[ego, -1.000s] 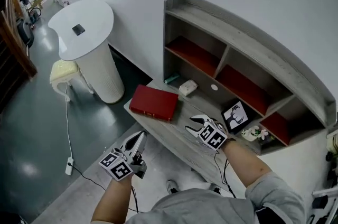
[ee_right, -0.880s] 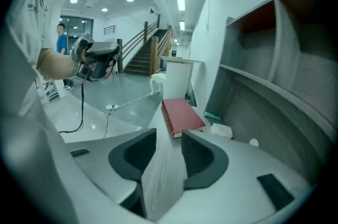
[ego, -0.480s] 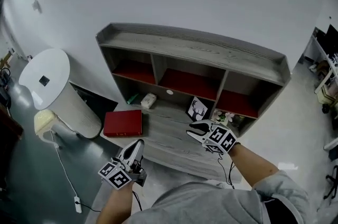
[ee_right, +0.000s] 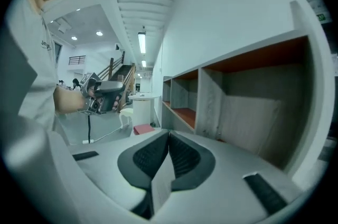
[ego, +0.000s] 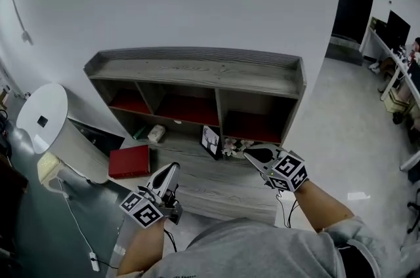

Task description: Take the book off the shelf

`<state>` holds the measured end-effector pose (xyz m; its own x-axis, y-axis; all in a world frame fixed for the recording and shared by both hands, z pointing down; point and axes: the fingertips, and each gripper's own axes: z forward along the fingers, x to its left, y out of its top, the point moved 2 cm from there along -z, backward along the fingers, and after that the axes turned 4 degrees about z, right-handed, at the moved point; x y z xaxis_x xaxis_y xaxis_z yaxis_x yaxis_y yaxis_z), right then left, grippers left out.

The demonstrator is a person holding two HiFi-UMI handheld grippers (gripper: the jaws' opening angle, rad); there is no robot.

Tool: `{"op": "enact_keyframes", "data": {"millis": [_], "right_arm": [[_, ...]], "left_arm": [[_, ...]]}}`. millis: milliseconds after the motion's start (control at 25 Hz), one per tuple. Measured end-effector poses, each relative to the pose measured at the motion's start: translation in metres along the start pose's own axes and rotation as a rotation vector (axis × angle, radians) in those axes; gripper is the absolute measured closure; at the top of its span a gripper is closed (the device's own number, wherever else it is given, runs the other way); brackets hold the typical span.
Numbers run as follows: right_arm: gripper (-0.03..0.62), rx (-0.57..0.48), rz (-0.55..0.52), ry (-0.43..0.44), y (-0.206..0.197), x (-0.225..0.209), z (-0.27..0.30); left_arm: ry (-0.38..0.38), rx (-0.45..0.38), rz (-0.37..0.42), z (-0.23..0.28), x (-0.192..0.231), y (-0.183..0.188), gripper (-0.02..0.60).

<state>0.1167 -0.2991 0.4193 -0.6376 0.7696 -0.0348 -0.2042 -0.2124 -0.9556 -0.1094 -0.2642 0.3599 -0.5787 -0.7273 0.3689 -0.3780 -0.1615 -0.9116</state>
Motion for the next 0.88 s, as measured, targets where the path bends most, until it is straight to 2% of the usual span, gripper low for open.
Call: {"op": "enact_keyframes", "data": {"millis": [400,680,880], "right_arm": [[0.603,-0.092,0.085,-0.033,-0.025,-0.053,-0.110],[0.597,-0.135,0.093,-0.073,-0.030,-0.059,-0.146],[0.597,-0.131,0.096,-0.111,-0.040,-0.056,-0.159]], "left_arm": [[-0.095,0.067,0.056,0.094,-0.089,-0.052,0.569],[-0.204,0.150,0.125,0.129,-0.130,-0.075,0.569],[-0.271,0.194,0.140,0.136,-0.142,-0.089,0.569]]}}
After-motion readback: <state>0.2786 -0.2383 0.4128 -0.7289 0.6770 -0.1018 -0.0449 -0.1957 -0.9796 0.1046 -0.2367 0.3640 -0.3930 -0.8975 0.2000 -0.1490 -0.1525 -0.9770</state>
